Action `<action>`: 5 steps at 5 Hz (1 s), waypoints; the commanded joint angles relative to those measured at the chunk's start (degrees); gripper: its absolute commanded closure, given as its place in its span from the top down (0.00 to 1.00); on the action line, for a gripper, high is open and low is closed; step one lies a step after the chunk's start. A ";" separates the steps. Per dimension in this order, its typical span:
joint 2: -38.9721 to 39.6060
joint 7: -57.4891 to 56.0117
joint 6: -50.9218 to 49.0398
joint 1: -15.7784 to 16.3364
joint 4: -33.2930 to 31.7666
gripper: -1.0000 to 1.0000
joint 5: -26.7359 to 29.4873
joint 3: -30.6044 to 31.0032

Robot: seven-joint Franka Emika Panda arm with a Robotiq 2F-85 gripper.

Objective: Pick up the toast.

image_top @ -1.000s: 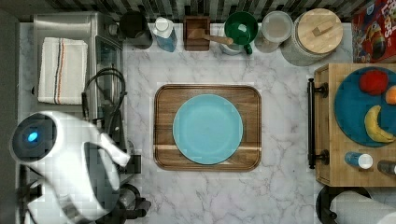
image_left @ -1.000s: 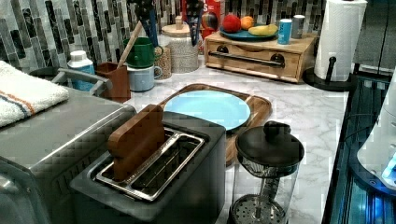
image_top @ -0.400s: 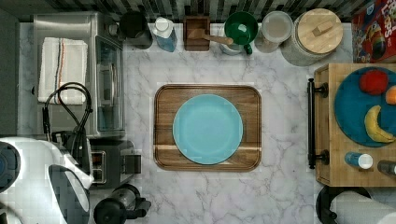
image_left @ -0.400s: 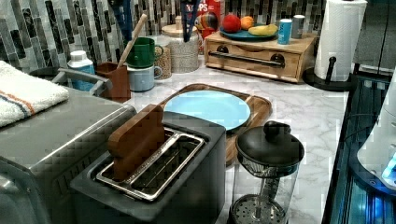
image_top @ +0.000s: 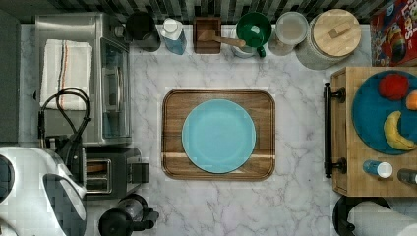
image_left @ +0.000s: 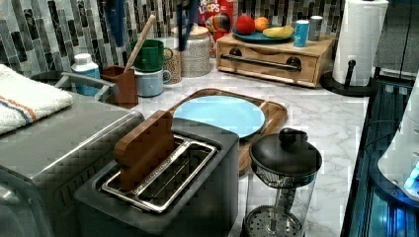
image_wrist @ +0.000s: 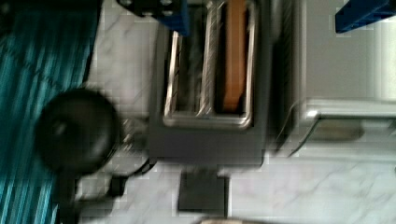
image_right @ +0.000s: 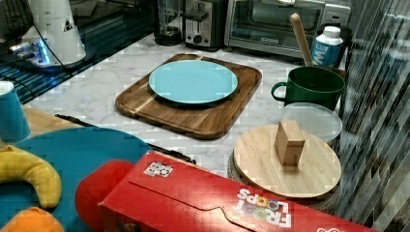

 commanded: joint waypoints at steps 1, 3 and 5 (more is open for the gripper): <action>5.82 14.30 5.79 4.90 2.87 1.00 0.62 6.44; 8.35 16.46 10.47 6.51 -0.68 1.00 -3.22 7.78; 11.10 18.87 11.59 6.72 -0.48 0.24 -7.27 8.69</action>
